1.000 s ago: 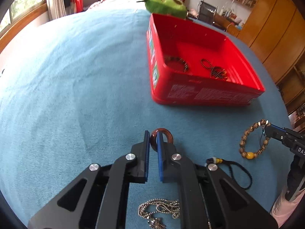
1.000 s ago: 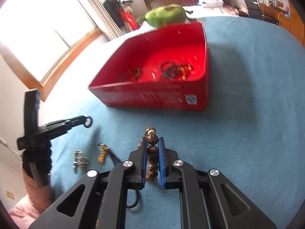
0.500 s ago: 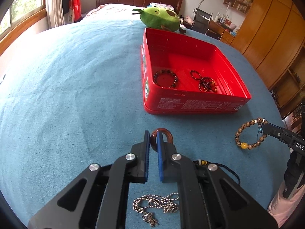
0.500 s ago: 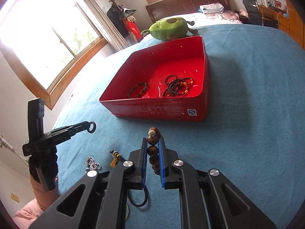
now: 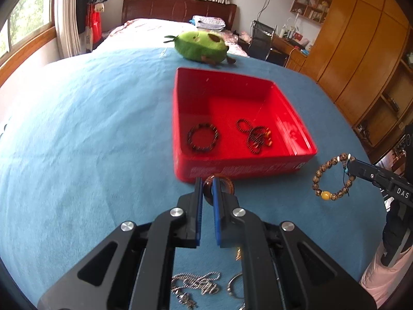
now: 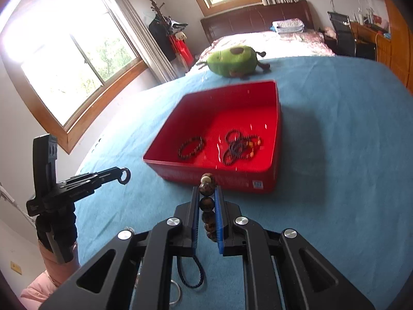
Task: Organize jewelry
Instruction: 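Carry the ring and bracelet into the red tin and open both tools, then move the left tool to the silver chain while the right tool approaches the black cord tassel pendant, then close the left tool on the silver chain while the right tool grasps the cord pendant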
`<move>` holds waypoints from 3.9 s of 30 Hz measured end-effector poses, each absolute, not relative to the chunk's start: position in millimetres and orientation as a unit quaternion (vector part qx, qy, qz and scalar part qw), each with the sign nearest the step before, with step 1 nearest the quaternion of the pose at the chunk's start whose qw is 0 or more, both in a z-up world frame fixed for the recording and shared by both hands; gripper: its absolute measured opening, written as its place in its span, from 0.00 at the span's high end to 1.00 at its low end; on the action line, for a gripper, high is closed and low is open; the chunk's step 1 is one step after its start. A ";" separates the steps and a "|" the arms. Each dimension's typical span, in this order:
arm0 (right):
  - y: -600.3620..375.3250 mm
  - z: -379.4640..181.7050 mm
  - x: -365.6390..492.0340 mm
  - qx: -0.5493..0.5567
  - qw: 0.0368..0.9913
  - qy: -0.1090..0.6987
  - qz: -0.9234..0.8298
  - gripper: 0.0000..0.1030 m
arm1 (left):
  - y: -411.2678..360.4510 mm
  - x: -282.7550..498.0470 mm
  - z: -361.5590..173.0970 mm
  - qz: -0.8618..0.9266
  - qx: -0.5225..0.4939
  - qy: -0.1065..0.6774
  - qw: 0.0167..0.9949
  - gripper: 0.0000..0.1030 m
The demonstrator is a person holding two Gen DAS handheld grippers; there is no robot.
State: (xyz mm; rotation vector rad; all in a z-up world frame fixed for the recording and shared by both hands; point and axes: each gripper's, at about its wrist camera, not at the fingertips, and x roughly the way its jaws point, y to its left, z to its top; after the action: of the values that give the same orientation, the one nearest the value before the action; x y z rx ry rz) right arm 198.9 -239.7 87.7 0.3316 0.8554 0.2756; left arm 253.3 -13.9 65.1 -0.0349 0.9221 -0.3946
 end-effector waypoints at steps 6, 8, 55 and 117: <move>-238.4 106.5 234.1 0.153 0.895 0.402 0.123 0.89 | -40.6 274.5 82.5 -0.207 -0.013 0.430 0.878 0.94; -237.1 107.9 248.4 0.152 0.894 0.403 0.123 0.89 | -50.6 286.3 82.7 -0.212 -0.011 0.431 0.877 0.94; -239.6 52.2 249.1 0.134 0.886 0.434 0.095 0.79 | -33.2 287.3 53.1 -0.145 -0.012 0.427 0.892 0.27; -120.4 -24.7 205.8 0.076 0.821 0.534 0.187 0.74 | 1.5 169.8 -36.7 -0.071 0.034 0.533 0.843 0.66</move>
State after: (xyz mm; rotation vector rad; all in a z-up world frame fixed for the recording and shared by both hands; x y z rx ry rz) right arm 205.8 -120.4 -24.7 0.1625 1.1359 0.3979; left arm 169.8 1.5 -36.7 0.0727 1.1250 -0.1493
